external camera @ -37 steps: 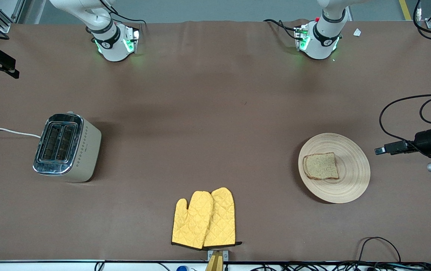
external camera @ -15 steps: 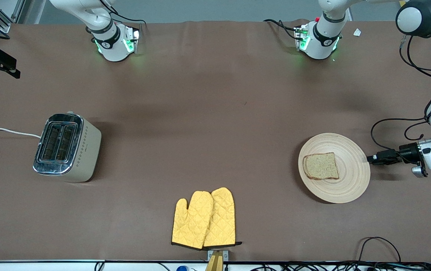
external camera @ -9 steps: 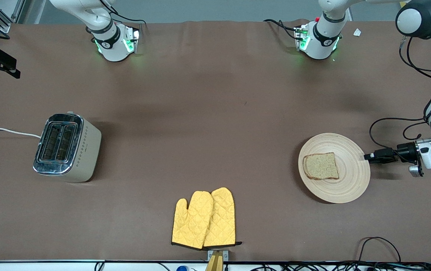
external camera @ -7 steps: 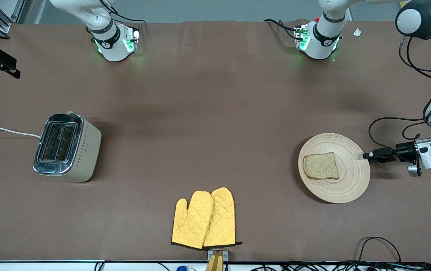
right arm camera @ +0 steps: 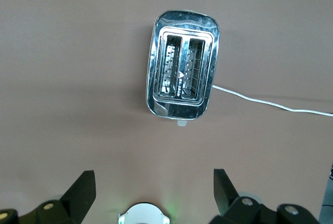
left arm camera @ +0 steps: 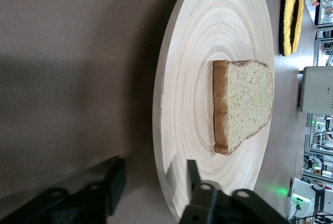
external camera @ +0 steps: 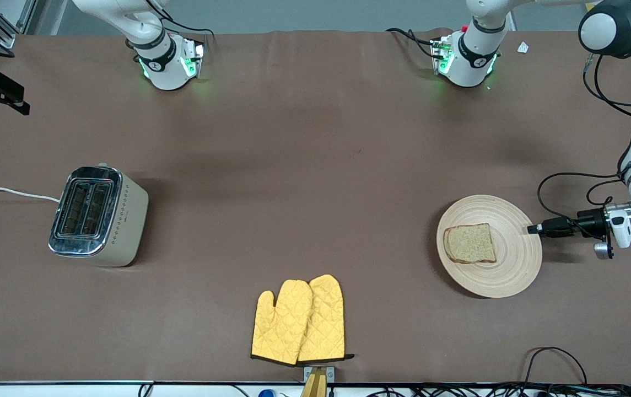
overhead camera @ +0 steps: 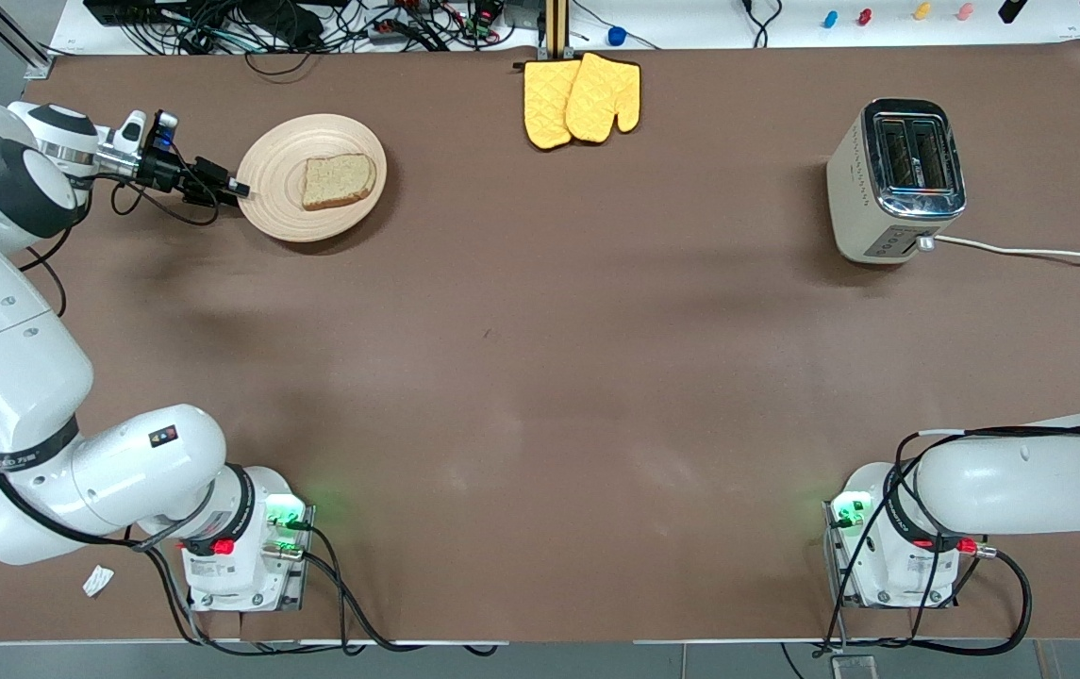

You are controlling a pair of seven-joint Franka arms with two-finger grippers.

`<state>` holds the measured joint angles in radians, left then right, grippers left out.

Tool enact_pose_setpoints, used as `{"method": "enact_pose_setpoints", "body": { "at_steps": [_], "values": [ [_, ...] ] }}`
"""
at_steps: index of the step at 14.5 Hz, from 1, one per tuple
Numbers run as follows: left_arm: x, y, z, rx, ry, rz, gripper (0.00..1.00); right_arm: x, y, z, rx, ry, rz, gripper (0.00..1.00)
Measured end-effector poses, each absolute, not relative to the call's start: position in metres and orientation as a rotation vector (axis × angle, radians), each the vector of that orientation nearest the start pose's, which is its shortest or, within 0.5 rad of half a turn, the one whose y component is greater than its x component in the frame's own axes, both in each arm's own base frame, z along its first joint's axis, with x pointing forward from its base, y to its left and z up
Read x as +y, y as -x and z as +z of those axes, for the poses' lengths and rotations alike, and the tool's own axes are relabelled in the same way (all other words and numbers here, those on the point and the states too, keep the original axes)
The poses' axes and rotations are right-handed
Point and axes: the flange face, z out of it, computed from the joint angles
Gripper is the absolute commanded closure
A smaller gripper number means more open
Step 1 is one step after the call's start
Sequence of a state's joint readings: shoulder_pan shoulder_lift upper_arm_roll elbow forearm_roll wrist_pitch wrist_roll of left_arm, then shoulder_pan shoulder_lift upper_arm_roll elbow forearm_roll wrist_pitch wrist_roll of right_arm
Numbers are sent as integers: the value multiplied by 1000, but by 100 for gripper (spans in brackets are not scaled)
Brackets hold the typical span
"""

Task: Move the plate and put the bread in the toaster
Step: 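Push the wooden plate with the left gripper toward the table middle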

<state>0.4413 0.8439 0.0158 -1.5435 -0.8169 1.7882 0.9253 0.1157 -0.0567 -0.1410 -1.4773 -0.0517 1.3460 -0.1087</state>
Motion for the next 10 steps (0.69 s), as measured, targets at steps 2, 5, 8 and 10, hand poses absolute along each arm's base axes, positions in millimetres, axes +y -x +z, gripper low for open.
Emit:
{"method": "enact_pose_setpoints", "body": {
  "at_steps": [2,5,8,10],
  "values": [
    [228,-610,141,-36,-2234,26,95,-22,-511,679,-118,3175,124,0],
    [223,-613,150,-21,-2178,20,100,-22,-511,679,-118,3175,124,0],
    [212,-616,151,-19,-2147,-6,100,-21,-511,679,-120,3169,123,0],
    [192,-623,154,18,-2123,-49,100,-21,-511,679,-121,3166,122,0]
  ]
}}
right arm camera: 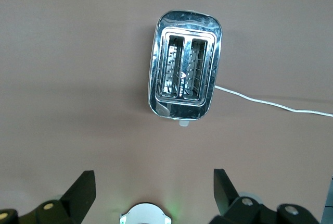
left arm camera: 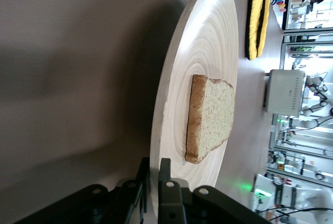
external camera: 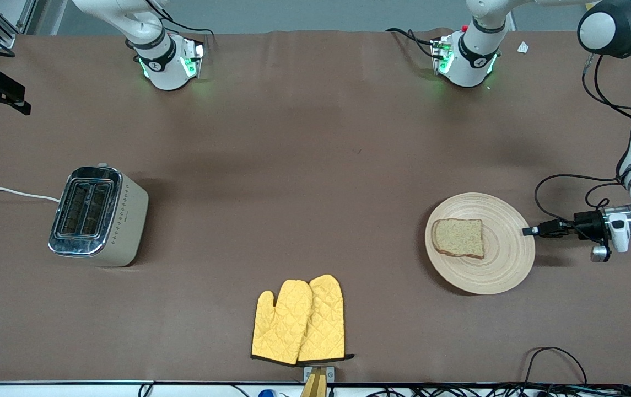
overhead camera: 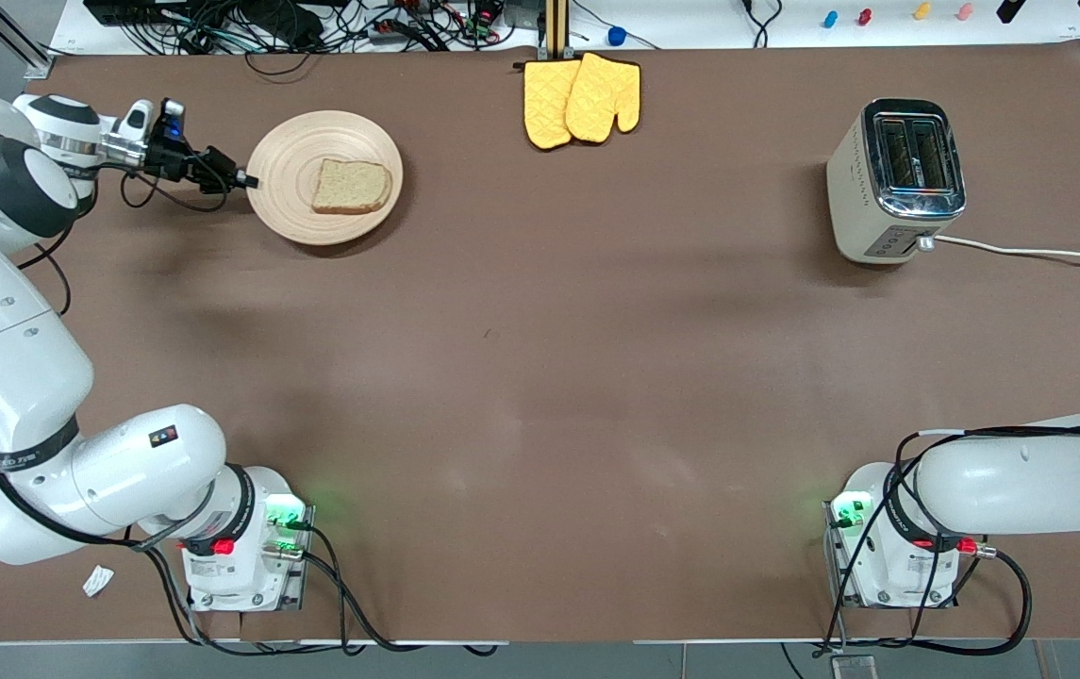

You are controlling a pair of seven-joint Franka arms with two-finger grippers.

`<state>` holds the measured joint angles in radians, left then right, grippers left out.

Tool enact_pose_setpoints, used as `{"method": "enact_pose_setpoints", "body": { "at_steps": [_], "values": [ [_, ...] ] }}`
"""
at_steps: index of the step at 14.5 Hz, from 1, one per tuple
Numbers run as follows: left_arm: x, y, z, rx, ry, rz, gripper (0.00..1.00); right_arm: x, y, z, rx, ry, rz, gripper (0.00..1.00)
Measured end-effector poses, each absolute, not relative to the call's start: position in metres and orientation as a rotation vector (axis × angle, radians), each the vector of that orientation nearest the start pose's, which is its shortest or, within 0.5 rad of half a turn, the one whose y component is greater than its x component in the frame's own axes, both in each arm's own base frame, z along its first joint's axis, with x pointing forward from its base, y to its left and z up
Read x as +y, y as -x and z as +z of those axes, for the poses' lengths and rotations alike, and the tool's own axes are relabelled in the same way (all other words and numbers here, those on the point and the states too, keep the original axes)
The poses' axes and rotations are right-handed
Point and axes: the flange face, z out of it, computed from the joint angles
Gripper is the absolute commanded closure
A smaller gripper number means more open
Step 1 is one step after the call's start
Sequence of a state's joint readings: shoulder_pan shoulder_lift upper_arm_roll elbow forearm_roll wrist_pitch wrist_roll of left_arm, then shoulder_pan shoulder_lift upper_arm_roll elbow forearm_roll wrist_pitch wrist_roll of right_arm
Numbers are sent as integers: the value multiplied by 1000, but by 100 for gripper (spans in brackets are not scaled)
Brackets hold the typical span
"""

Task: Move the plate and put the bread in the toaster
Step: 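Push the wooden plate with the left gripper toward the table middle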

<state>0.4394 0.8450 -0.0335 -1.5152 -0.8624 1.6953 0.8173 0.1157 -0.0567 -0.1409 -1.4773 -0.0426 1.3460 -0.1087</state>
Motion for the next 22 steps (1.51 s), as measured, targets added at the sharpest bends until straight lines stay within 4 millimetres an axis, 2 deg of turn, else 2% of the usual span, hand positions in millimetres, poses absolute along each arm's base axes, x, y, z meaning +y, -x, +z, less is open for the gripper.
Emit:
{"method": "enact_pose_setpoints", "body": {
  "at_steps": [2,6,8,11,16,19,22],
  "values": [
    [159,-635,162,63,-2082,-115,100,-21,-511,679,-121,3165,122,0],
    [76,-661,195,82,-1999,-223,100,-21,-511,679,-121,3165,122,0],
    [32,-667,209,51,-1961,-265,100,-21,-511,679,-121,3165,122,0],
    [-36,-671,216,12,-1957,-334,100,-21,-511,679,-121,3164,122,0],
    [-166,-670,221,3,-1945,-330,100,-21,-511,679,-121,3164,122,0],
    [-245,-658,216,49,-1936,-289,100,-20,-511,679,-122,3160,122,0],
    [-304,-640,208,89,-1939,-270,100,-20,-511,679,-123,3157,122,0]
  ]
}}
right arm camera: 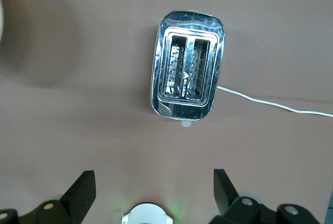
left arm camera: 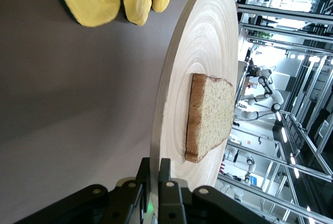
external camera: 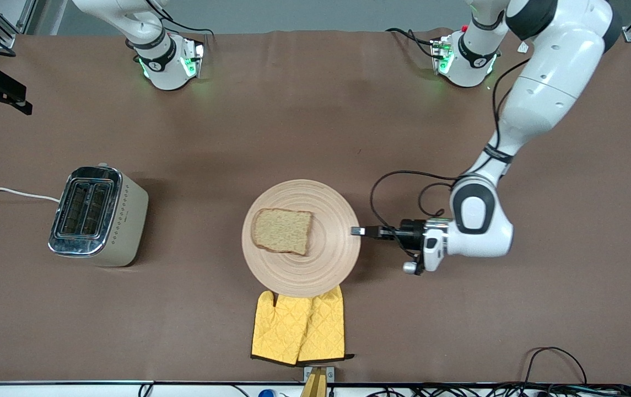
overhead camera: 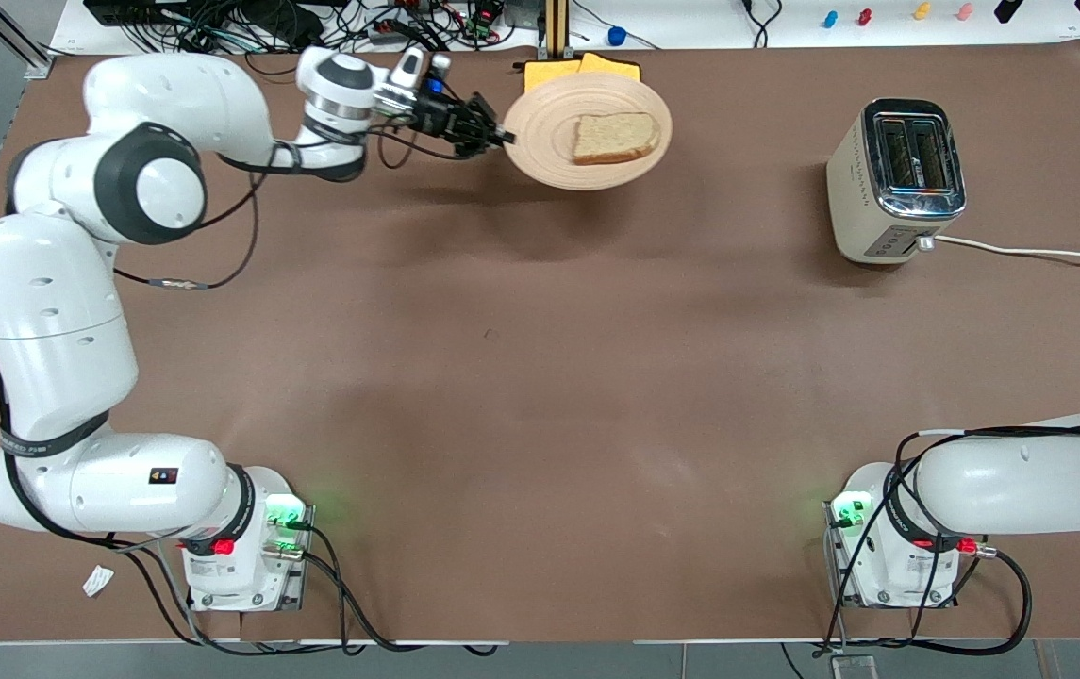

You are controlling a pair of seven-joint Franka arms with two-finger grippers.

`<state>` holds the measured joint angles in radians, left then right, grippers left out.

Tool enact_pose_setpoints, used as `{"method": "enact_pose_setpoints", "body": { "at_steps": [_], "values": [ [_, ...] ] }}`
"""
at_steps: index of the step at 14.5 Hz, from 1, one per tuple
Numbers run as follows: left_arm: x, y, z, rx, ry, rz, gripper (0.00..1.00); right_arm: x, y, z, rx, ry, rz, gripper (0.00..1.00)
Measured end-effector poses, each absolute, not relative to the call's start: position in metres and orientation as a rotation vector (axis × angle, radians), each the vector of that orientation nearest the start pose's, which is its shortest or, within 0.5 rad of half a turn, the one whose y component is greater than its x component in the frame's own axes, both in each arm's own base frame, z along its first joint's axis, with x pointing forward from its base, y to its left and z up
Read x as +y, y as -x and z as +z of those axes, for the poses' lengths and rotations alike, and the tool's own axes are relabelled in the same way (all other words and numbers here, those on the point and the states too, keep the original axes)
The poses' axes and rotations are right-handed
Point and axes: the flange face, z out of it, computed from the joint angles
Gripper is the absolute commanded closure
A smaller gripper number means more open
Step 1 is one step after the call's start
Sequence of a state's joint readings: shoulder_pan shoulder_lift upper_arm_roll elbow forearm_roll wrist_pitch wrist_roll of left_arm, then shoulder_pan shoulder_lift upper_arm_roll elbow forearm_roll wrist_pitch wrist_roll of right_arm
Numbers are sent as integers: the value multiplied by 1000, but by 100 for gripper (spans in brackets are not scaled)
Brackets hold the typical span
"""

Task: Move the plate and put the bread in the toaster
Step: 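Push the wooden plate with the left gripper toward the table middle, then release the plate rim and draw the left gripper back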

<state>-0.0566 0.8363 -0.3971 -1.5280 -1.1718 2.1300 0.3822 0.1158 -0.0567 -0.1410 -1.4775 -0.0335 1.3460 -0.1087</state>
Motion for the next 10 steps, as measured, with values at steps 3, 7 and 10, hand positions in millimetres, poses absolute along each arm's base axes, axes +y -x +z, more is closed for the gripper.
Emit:
{"method": "enact_pose_setpoints", "body": {
  "at_steps": [3,7,10],
  "values": [
    [-332,-625,196,101,-1940,-289,100,-20,-511,679,-123,3156,121,0],
    [-345,-612,177,90,-1965,-295,100,-20,-511,679,-123,3156,121,0],
    [-360,-599,158,48,-2005,-258,100,-19,-511,679,-123,3155,121,0]
  ]
}}
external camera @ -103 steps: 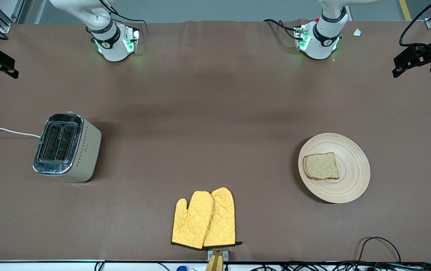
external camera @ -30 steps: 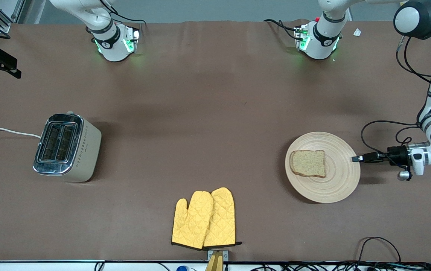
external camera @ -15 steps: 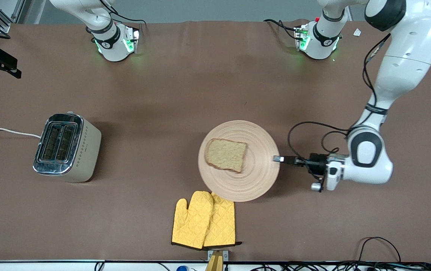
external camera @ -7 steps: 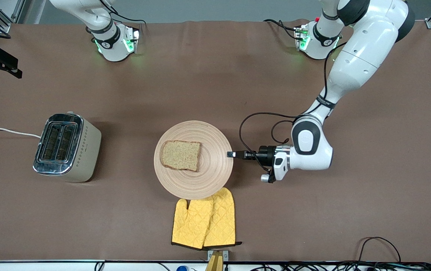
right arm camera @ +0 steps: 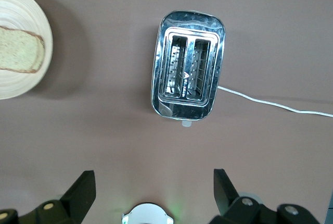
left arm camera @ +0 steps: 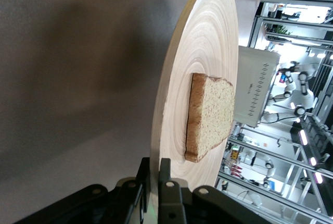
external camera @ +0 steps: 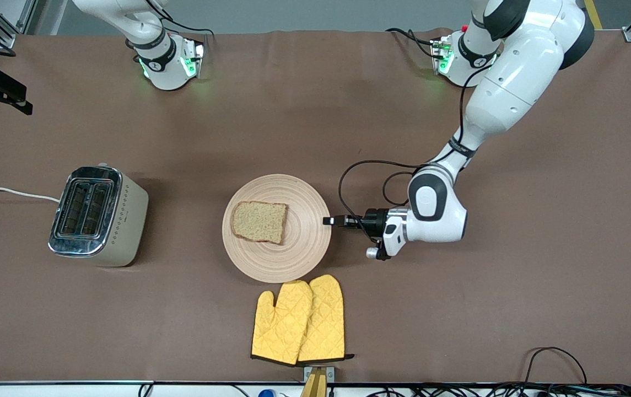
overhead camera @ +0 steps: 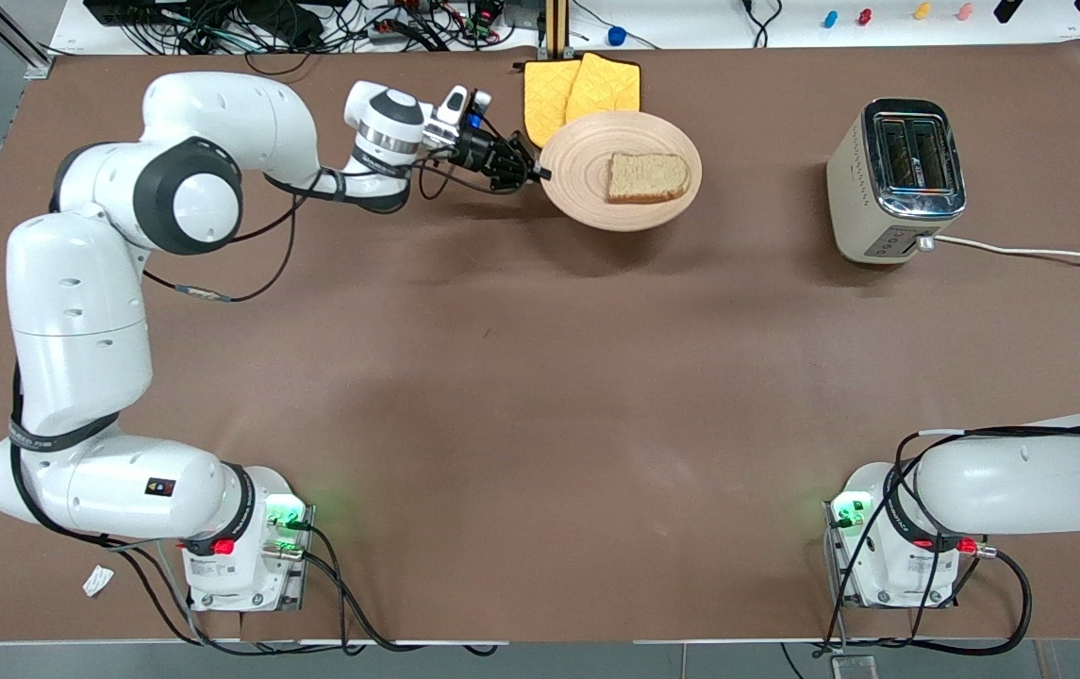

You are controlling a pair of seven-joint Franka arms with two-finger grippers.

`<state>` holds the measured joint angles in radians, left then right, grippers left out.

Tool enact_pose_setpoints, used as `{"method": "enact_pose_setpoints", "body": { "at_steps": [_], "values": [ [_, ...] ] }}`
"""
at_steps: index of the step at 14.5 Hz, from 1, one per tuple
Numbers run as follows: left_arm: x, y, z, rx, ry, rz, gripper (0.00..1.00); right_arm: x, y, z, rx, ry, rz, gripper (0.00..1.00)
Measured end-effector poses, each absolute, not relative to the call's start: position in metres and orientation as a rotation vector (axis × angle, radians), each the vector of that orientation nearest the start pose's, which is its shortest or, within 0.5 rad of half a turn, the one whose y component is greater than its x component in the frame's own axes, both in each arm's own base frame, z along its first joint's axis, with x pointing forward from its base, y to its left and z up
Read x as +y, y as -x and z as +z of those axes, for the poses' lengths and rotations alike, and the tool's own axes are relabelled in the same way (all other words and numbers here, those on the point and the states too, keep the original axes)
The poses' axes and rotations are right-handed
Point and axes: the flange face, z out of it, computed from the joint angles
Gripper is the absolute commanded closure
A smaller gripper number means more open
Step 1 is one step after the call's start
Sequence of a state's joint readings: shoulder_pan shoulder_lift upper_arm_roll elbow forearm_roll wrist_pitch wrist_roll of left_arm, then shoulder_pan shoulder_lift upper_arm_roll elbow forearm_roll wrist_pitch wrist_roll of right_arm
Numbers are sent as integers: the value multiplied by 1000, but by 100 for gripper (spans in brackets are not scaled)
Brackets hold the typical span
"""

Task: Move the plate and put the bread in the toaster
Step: 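Release the plate rim and draw the left gripper back, then raise the left gripper away while the right gripper moves over the bread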

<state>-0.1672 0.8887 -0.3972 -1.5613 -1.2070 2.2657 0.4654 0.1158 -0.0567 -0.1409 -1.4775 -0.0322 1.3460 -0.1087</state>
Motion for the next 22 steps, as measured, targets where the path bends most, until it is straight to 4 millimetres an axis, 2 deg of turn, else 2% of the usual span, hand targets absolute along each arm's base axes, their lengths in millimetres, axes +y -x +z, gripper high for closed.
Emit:
{"method": "enact_pose_setpoints", "body": {
  "at_steps": [4,6,7,8,9,10,12,14,16,17,20,22],
  "values": [
    [-362,-580,128,2,-2035,-253,99,-19,-511,679,-123,3155,121,0],
    [-359,-572,116,-25,-2041,-254,95,-19,-511,679,-123,3155,121,0],
    [-357,-569,113,-42,-2040,-246,83,-19,-511,679,-123,3155,121,0],
    [-355,-567,110,-54,-2036,-237,66,-19,-511,679,-123,3155,121,0],
    [-353,-565,108,-56,-2034,-241,20,-19,-511,679,-123,3155,121,0],
    [-352,-563,106,-52,-2034,-246,0,-19,-511,679,-123,3155,121,0],
    [-348,-562,103,-25,-2037,-263,0,-19,-511,679,-123,3155,121,0],
    [-345,-567,110,35,-2036,-285,0,-19,-511,679,-123,3155,121,0],
    [-336,-582,136,112,-2033,-282,0,-19,-511,679,-123,3155,122,0],
    [-328,-594,158,152,-2029,-266,0,-19,-511,679,-123,3155,122,0],
    [-291,-630,241,243,-2020,-200,0,-19,-511,678,-124,3155,122,0],
    [-260,-647,292,285,-2101,-166,0,-19,-511,678,-124,3153,122,0]
  ]
}}
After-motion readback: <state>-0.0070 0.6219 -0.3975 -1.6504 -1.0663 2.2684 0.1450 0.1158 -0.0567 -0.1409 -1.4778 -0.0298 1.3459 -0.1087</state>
